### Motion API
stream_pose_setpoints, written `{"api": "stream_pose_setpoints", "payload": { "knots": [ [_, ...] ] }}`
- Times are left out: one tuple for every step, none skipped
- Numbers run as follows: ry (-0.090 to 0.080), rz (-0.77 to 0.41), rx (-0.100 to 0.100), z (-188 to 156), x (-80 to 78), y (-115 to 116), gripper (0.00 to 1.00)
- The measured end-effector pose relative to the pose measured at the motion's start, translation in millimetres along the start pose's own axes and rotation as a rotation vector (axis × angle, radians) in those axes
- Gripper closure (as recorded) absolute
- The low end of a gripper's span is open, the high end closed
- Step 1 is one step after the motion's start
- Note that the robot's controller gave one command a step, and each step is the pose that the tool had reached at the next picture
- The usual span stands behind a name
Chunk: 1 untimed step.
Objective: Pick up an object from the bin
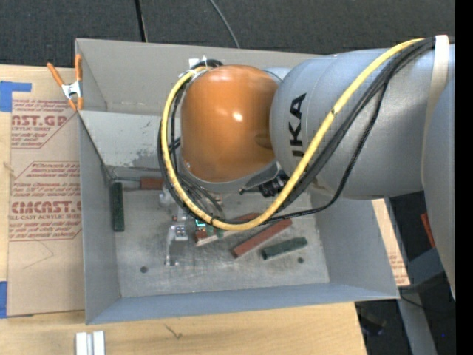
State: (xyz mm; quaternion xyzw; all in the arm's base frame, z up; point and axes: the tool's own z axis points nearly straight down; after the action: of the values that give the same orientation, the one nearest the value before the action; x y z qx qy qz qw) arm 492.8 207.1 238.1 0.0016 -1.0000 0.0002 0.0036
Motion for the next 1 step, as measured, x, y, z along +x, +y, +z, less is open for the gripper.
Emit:
{"api": "stream_pose_setpoints", "payload": {
  "knots": [
    [-0.008, 0.002, -0.002, -4.2, -2.0, -1.2, 0.0]
  ]
}}
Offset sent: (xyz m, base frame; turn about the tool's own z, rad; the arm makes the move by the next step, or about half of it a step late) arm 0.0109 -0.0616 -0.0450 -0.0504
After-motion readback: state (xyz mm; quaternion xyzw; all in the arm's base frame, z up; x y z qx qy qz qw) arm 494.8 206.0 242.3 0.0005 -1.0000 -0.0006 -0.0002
